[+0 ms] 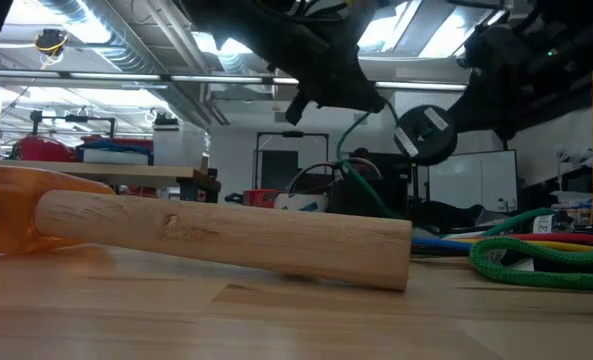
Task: Coil cords
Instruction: Coil the blue wire onto the spool
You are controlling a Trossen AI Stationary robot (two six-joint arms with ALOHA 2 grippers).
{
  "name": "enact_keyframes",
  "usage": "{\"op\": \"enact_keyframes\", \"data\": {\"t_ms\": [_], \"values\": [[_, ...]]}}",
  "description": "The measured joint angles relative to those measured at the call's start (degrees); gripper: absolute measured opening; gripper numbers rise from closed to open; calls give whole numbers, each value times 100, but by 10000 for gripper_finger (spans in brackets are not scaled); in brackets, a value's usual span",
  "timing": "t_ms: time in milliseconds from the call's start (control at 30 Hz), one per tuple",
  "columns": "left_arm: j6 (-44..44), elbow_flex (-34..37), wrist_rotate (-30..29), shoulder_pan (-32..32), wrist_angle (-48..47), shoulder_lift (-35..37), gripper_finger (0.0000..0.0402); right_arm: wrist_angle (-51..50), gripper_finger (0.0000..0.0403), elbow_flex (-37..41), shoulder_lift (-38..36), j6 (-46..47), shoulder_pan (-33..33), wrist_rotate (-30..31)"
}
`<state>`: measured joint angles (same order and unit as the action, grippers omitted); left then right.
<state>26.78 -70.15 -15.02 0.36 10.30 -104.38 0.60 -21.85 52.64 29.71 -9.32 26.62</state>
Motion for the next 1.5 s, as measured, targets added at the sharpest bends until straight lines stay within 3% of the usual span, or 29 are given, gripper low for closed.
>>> {"op": "enact_keyframes", "data": {"t_ms": [400, 800, 1100, 1500], "values": [[287, -2, 168, -66, 386, -9, 0, 1520, 1, -18, 1006, 215, 12, 340], [234, -2, 141, -224, 414, -9, 0, 1597, 1, -878, 1982, 195, 485, 275], [-40, -2, -78, -379, 65, -6, 0, 1582, 2, -1195, 1996, 127, 858, -56], [-125, -15, -434, -528, -166, -210, 0, 1807, 2, -1213, 1996, -19, 866, -174]]}}
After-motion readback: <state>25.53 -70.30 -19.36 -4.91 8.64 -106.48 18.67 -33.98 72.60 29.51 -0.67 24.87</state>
